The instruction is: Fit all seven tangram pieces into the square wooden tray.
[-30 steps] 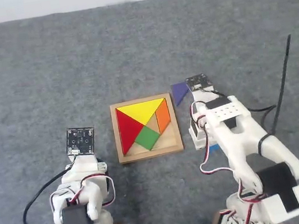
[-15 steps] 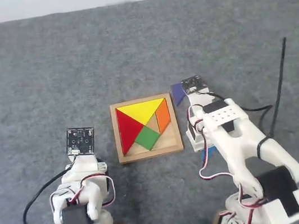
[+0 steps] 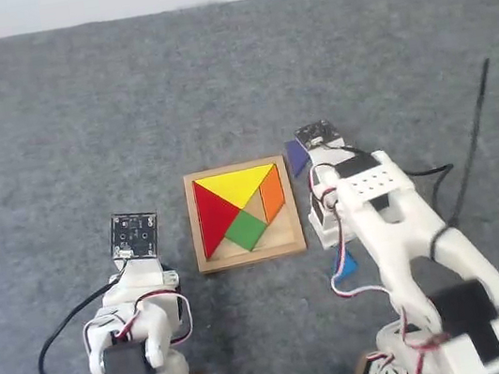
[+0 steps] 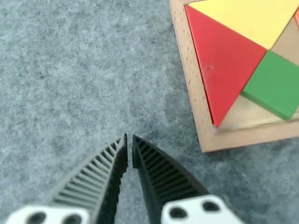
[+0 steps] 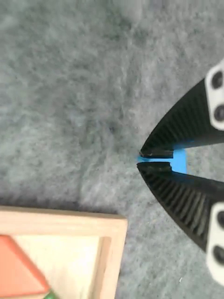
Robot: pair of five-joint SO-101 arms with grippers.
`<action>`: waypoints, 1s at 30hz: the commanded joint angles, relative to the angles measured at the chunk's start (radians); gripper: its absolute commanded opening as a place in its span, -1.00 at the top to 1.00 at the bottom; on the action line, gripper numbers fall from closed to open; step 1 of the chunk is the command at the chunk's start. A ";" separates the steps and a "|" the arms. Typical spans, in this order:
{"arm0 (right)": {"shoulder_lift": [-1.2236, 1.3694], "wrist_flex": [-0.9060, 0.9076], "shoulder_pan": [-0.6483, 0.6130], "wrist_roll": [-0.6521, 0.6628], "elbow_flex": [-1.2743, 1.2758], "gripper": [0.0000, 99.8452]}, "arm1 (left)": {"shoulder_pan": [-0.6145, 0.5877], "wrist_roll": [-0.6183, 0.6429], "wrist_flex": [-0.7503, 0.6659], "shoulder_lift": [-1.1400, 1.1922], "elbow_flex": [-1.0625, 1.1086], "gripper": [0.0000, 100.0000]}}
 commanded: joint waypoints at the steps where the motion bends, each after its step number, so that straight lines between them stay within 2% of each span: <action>1: -0.209 -0.045 0.042 0.038 0.084 0.88 | 0.003 -0.002 0.003 -0.020 -0.012 0.96; 5: -0.360 0.002 0.027 0.081 0.203 0.67 | 0.003 -0.002 0.003 -0.020 -0.012 0.96; 10: -0.335 0.001 0.013 0.117 0.241 0.61 | 0.003 -0.002 0.003 -0.020 -0.012 0.96; 12: -0.306 -0.035 -0.038 0.037 0.244 0.61 | 0.003 -0.002 0.003 -0.020 -0.012 0.96; 16: -0.226 -0.050 -0.217 -0.181 0.229 0.61 | 0.003 -0.002 0.003 -0.020 -0.012 0.96; 20: -0.177 -0.012 -0.225 -0.316 0.172 0.54 | 0.003 -0.002 0.003 -0.020 -0.012 0.96; 30: -0.062 -0.053 -0.196 -0.333 0.173 0.62 | 0.003 -0.002 0.003 -0.020 -0.012 0.96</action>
